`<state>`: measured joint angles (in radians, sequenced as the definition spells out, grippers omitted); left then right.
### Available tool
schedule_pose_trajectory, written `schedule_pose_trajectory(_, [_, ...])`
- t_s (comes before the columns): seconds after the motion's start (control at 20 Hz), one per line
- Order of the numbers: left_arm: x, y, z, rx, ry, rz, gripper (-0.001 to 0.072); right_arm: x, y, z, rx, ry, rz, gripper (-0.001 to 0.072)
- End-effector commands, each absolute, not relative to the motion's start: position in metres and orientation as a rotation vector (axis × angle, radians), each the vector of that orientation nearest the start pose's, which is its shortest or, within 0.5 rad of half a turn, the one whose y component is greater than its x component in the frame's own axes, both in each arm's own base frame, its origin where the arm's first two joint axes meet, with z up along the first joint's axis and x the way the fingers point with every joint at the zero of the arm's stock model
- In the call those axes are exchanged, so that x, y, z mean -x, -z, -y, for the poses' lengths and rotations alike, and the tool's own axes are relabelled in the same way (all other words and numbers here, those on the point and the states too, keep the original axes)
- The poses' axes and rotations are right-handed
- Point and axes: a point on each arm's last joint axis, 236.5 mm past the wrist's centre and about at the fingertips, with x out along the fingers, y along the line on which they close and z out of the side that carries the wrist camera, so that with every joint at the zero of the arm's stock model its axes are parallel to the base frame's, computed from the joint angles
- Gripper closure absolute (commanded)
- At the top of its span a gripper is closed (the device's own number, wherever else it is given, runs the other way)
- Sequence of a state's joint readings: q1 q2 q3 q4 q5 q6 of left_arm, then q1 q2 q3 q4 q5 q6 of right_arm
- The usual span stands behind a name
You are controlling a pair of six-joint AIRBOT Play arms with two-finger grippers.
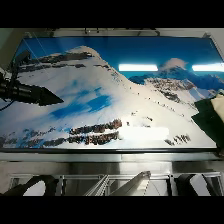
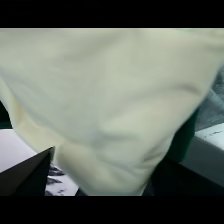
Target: Fold the shirts.
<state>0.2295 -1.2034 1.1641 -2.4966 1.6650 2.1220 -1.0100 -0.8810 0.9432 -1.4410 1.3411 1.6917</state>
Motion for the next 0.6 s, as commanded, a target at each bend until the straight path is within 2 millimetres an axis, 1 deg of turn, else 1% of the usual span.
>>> schedule_pose_trajectory(0.0, [-0.306,-0.118,0.122,0.443,0.921,-1.195,0.0688,-0.154,-0.045,0.199,-0.884,0.844,-1.164,0.0013])
schedule_pose_trajectory(0.05, [-0.306,-0.118,0.122,0.443,0.921,-1.195,0.0688,-0.149,-0.044,0.19,-0.903,0.834,-1.205,0.0013])
schedule_pose_trajectory(0.1, [-0.307,-0.118,0.122,0.443,0.918,-1.191,0.0688,-0.14,-0.043,0.176,-0.933,0.822,-1.263,0.0013])
schedule_pose_trajectory(0.2, [-0.311,-0.119,0.125,0.445,0.918,-1.176,0.0688,-0.125,-0.046,0.145,-1.039,0.809,-1.368,0.0014])
schedule_pose_trajectory(0.25, [-0.312,-0.12,0.128,0.441,0.92,-1.168,0.0688,-0.129,-0.049,0.132,-1.071,0.768,-1.378,0.0014])
schedule_pose_trajectory(0.3, [-0.312,-0.119,0.132,0.425,0.933,-1.162,0.0688,-0.141,-0.054,0.124,-1.1,0.714,-1.338,0.0014])
schedule_pose_trajectory(0.35, [-0.311,-0.119,0.136,0.4,0.954,-1.154,0.0688,-0.162,-0.063,0.115,-1.128,0.637,-1.265,0.0016])
schedule_pose_trajectory(0.4, [-0.31,-0.119,0.141,0.386,0.968,-1.149,0.0688,-0.187,-0.076,0.104,-1.149,0.536,-1.176,0.0033])
schedule_pose_trajectory(0.45, [-0.309,-0.12,0.144,0.377,0.978,-1.15,0.0688,-0.216,-0.096,0.088,-1.141,0.388,-1.076,0.0236])
schedule_pose_trajectory(0.5, [-0.309,-0.12,0.147,0.372,0.983,-1.149,0.0688,-0.244,-0.124,0.069,-1.109,0.215,-0.961,0.0604])
schedule_pose_trajectory(0.55, [-0.309,-0.12,0.149,0.368,0.984,-1.145,0.0688,-0.267,-0.156,0.046,-1.066,0.057,-0.839,0.0682])
